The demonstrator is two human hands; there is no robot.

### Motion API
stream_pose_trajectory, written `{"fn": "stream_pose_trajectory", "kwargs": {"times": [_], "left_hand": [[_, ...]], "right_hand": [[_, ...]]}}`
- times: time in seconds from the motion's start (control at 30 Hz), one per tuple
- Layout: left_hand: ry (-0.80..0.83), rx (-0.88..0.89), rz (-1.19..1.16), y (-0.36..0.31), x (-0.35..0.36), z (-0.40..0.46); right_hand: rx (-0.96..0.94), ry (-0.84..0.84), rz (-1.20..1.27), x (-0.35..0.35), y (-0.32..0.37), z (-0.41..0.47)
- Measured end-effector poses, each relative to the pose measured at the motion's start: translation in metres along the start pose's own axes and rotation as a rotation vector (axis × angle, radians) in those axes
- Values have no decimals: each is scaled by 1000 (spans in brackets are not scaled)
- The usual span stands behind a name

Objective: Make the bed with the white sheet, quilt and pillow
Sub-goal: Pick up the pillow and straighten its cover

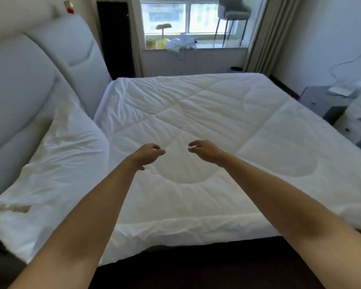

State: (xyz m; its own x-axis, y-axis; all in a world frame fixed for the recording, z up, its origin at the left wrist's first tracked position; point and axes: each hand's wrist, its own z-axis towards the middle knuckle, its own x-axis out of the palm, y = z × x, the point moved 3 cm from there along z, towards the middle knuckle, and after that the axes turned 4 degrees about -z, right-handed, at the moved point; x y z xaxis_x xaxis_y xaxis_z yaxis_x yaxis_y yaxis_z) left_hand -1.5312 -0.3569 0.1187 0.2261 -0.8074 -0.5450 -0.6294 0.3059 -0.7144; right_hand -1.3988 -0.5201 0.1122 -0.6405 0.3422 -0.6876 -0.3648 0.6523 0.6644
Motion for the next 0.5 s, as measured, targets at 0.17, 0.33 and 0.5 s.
{"fn": "stream_pose_trajectory", "kwargs": {"times": [0.17,0.33,0.5], "left_hand": [[204,100,-28,-132,165,-2],[335,271,50,-256,340,-9],[407,430,215,-365,486,-14]], "right_hand": [[158,-155,118,-118,-178,-80],[424,-271,303,-232,-352,-186],[560,-467,423,-329,-472,-253]]}}
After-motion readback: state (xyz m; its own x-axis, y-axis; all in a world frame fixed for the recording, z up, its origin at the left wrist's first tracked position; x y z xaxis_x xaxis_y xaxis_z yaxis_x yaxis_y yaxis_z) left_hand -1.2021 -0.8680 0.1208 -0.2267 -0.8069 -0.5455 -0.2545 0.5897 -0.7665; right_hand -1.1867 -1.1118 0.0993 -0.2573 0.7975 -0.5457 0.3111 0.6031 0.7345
